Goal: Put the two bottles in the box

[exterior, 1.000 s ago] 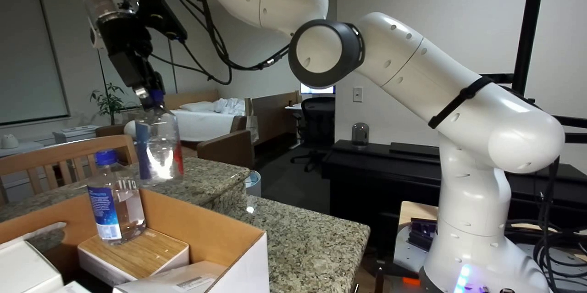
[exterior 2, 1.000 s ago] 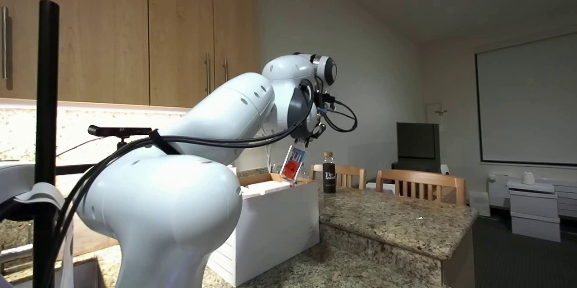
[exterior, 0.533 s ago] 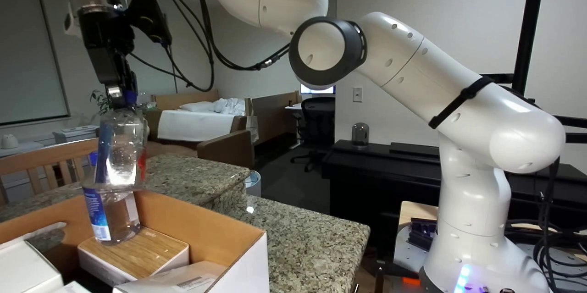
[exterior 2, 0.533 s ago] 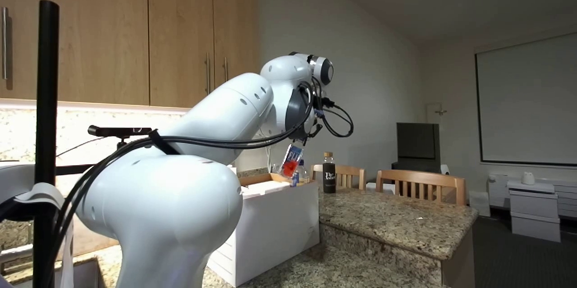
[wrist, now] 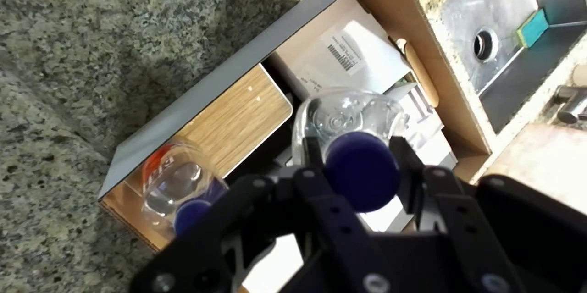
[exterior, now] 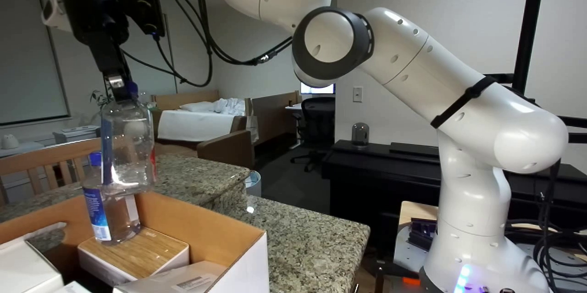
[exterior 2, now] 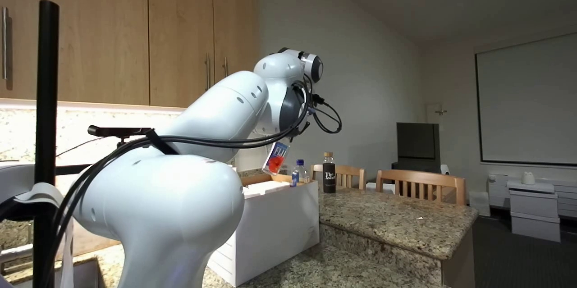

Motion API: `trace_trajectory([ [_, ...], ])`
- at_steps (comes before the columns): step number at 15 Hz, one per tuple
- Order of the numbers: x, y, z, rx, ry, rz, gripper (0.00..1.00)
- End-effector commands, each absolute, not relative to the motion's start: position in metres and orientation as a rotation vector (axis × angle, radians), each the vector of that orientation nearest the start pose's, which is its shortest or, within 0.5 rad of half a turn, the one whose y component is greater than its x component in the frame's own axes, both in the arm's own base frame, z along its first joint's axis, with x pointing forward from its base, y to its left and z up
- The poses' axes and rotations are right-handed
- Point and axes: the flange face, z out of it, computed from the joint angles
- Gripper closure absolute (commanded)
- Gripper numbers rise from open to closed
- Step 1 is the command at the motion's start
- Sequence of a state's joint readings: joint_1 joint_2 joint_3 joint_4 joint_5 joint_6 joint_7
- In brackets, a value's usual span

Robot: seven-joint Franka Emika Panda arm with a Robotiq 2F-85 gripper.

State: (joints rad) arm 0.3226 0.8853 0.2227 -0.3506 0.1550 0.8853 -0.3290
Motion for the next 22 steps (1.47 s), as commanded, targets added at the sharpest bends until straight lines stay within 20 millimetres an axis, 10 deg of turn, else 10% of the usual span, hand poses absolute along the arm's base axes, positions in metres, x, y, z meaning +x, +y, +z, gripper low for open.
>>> trace_trajectory([
  [1,0.601,0.299,0.548,-2.500,-1.287,0.564,0.83],
  [14,0.607,0.322,0.544,-2.640,-1.269,0.461,0.83],
  [15,0.606,0.323,0.544,-2.648,-1.270,0.462,0.60],
  [19,0.606,0.323,0.543,-2.645,-1.271,0.464,0.60],
  [20,0.609,0.319,0.541,-2.656,-1.248,0.468,0.83],
  [22,0.607,0.330,0.530,-2.702,-1.287,0.496,0.83],
])
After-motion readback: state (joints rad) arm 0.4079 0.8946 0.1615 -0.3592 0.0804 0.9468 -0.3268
